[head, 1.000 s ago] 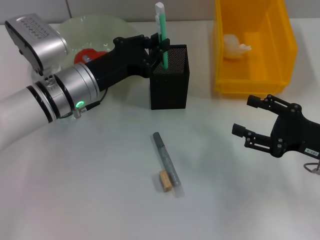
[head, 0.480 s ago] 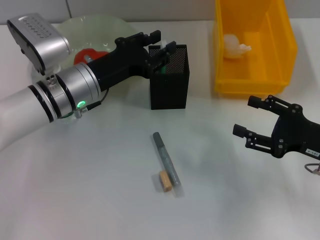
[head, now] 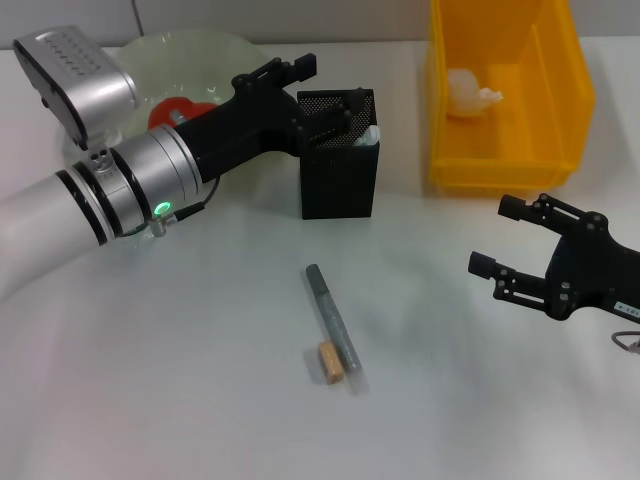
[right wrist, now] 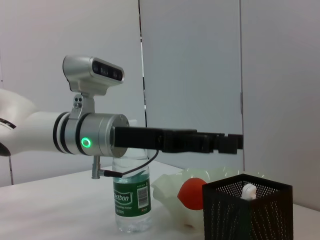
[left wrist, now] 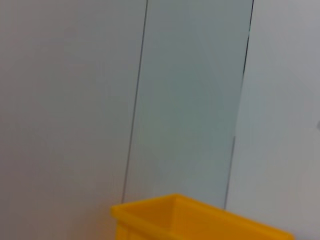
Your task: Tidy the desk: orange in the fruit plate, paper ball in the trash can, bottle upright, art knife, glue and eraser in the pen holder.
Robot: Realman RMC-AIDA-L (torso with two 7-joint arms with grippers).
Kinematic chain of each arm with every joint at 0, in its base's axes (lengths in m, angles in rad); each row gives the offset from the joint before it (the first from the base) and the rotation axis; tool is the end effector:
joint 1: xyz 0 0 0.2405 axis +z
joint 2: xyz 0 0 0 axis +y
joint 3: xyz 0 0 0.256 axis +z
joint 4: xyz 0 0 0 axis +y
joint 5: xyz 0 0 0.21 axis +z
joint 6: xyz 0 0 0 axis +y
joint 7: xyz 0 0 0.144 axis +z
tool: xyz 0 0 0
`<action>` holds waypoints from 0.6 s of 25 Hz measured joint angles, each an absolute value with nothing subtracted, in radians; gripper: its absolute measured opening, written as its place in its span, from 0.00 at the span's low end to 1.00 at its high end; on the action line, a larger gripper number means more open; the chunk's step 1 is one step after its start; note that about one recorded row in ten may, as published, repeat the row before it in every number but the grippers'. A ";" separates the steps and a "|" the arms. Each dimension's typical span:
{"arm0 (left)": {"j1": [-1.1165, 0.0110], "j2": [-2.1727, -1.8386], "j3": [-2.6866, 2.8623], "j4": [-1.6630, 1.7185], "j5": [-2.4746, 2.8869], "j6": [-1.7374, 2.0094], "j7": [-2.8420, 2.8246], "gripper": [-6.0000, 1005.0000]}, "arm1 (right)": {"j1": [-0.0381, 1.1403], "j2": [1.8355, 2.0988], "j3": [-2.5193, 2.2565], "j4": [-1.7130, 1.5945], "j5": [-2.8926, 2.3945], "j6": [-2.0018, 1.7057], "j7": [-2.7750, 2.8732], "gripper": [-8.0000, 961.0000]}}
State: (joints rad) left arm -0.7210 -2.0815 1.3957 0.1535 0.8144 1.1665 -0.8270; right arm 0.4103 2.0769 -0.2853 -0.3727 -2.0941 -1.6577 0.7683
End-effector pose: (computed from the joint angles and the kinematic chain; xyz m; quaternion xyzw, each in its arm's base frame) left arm -0.2089 0.3771 -0.0695 -0.8802 -0.1788 -0.3531 0.2620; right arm 0.3123 0.2675 -0.0117 -0.9067 0.1275 0.3177 0.2463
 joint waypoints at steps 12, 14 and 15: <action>-0.577 -2.062 1.489 0.361 0.930 1.314 -1.013 0.79 | 0.409 2.068 -0.287 -0.373 -2.094 -1.677 0.792 0.82; -0.548 -2.052 1.486 0.390 0.974 1.354 -1.024 0.79 | 0.410 2.067 -0.292 -0.376 -2.094 -1.683 0.801 0.83; -0.534 -2.038 1.485 0.407 1.019 1.388 -1.038 0.79 | 0.411 2.065 -0.295 -0.379 -2.095 -1.687 0.807 0.83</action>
